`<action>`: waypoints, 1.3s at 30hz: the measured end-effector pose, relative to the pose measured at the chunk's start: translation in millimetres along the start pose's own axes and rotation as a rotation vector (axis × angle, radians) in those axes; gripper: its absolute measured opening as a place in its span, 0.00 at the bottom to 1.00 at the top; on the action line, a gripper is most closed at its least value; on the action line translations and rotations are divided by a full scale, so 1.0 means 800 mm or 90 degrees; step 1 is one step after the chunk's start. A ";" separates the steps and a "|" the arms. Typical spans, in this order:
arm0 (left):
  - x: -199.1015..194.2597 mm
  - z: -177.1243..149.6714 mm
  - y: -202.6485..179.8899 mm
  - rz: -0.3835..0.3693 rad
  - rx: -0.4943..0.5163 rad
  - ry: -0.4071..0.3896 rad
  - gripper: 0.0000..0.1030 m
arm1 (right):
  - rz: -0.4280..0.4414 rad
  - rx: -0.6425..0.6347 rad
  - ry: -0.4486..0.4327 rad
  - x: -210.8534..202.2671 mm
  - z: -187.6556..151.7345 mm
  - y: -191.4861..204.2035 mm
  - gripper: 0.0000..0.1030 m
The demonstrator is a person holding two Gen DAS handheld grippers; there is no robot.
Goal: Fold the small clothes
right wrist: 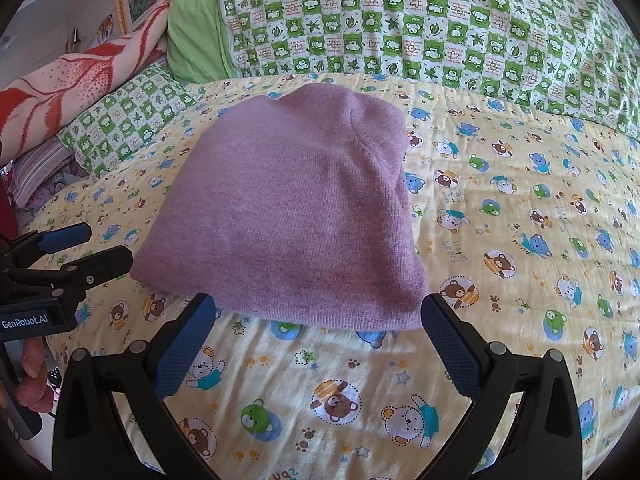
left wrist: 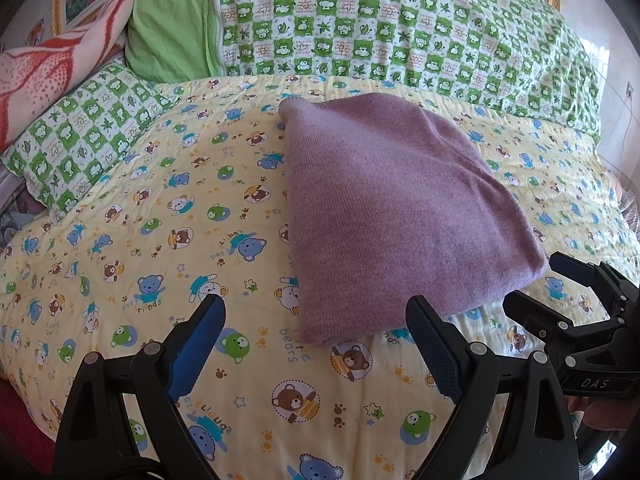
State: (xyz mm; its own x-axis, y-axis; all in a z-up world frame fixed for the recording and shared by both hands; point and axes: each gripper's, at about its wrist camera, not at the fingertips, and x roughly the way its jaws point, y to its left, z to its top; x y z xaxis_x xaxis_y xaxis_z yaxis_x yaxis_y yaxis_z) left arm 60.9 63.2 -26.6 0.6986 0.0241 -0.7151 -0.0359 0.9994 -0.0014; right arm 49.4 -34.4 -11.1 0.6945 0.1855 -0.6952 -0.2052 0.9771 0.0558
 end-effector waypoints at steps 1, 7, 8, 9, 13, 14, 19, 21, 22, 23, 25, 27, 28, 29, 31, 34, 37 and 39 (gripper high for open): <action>0.000 0.000 0.000 0.000 0.000 0.000 0.90 | 0.000 0.000 0.000 0.000 0.000 0.000 0.99; 0.001 -0.001 0.001 0.000 0.000 0.001 0.90 | -0.001 0.001 0.000 -0.001 0.000 0.001 0.99; 0.001 0.000 0.001 0.000 0.000 0.001 0.90 | 0.000 0.001 0.000 -0.001 0.000 0.001 0.99; 0.001 -0.001 0.001 0.000 0.000 0.002 0.90 | -0.001 0.002 0.000 0.000 0.000 0.001 0.99; 0.001 -0.001 0.001 0.000 0.001 0.002 0.90 | -0.001 0.001 0.000 0.000 0.000 0.000 0.99; 0.001 0.000 0.002 -0.001 0.002 0.003 0.90 | -0.001 0.001 0.000 0.000 0.001 0.000 0.99; 0.002 0.000 0.002 -0.002 0.005 0.004 0.90 | -0.002 0.002 0.001 0.000 0.000 0.001 0.99; 0.003 0.001 0.003 -0.004 0.006 0.004 0.90 | -0.003 0.002 0.001 0.000 0.000 0.001 0.99; 0.003 0.002 0.003 -0.003 0.006 0.005 0.90 | -0.002 0.002 0.001 0.000 0.001 0.001 0.99; 0.003 0.002 0.003 -0.003 0.006 0.005 0.90 | -0.003 0.002 0.001 0.000 0.001 0.001 0.99; 0.003 0.002 0.003 -0.003 0.006 0.005 0.90 | -0.002 0.003 0.001 0.000 0.000 0.000 0.99; 0.003 0.002 0.003 -0.004 0.006 0.005 0.90 | -0.004 0.003 0.001 0.000 0.000 0.000 0.99; 0.004 0.002 0.003 -0.005 0.008 0.006 0.90 | -0.003 0.003 0.000 0.000 0.001 -0.001 0.99; 0.003 0.002 0.003 -0.004 0.009 0.006 0.90 | -0.003 0.003 0.001 0.000 0.000 0.000 0.99; 0.003 0.002 0.004 -0.006 0.010 0.006 0.90 | -0.003 0.002 0.001 0.000 0.001 -0.001 0.99; 0.004 0.003 0.006 -0.006 0.009 0.006 0.90 | -0.005 0.010 0.000 0.000 0.000 -0.001 0.99; 0.004 0.005 0.008 -0.007 0.009 0.007 0.90 | -0.005 0.014 -0.001 -0.001 0.000 -0.002 0.99; 0.004 0.005 0.008 -0.006 0.009 0.007 0.90 | -0.004 0.014 -0.002 -0.001 0.001 -0.003 0.99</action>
State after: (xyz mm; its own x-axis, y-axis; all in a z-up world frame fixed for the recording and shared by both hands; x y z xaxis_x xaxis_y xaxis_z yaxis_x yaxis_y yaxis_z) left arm 65.6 69.5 -26.0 0.6910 0.0139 -0.7227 -0.0187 0.9998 0.0013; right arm 49.9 -37.0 -10.0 0.6975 0.1794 -0.6938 -0.1858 0.9803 0.0667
